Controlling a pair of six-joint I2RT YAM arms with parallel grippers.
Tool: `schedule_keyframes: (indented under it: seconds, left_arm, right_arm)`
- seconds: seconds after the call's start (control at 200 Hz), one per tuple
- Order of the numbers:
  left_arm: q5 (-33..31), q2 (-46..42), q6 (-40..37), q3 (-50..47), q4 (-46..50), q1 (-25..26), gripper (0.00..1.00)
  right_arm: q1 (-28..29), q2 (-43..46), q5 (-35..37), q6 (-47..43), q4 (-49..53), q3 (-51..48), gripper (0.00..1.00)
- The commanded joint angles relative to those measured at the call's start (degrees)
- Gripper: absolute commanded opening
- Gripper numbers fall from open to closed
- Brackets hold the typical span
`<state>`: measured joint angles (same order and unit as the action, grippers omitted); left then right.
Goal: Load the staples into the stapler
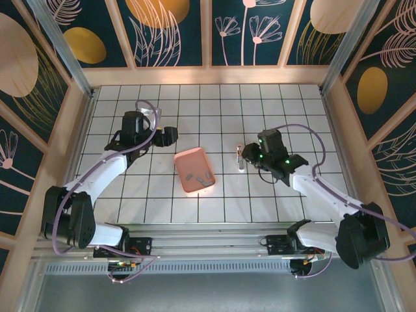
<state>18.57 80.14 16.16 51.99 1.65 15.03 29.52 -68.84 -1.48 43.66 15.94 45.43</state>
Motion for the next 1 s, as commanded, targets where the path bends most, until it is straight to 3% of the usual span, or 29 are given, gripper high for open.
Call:
schedule_keyframes:
  seconds: [0.0, 0.335, 0.576, 0.756, 0.996]
  left_arm:
    - [0.30, 0.67, 3.33, 2.67, 6.48, 0.26, 0.79]
    - [-3.59, 0.31, 13.24, 0.62, 6.96, 0.25, 0.81]
    - [-8.66, 1.28, 13.21, 3.38, 10.21, 0.24, 0.82]
    - [-9.65, 2.82, 14.60, 5.44, 10.42, 0.14, 0.84]
    - [-7.34, 1.19, 13.35, 2.20, 10.91, -2.34, 0.87]
  right_arm:
    - [1.55, -4.90, -0.64, -3.07, 1.76, 6.58, 0.30]
    - [3.21, -19.10, -9.31, -17.01, 9.05, 22.05, 0.33]
    - [3.36, -26.24, -16.27, -24.28, 11.64, 28.11, 0.33]
    - [4.59, -28.90, -17.59, -23.75, 13.55, 32.09, 0.33]
    - [12.06, -32.49, -12.30, -22.92, 15.78, 36.33, 0.34]
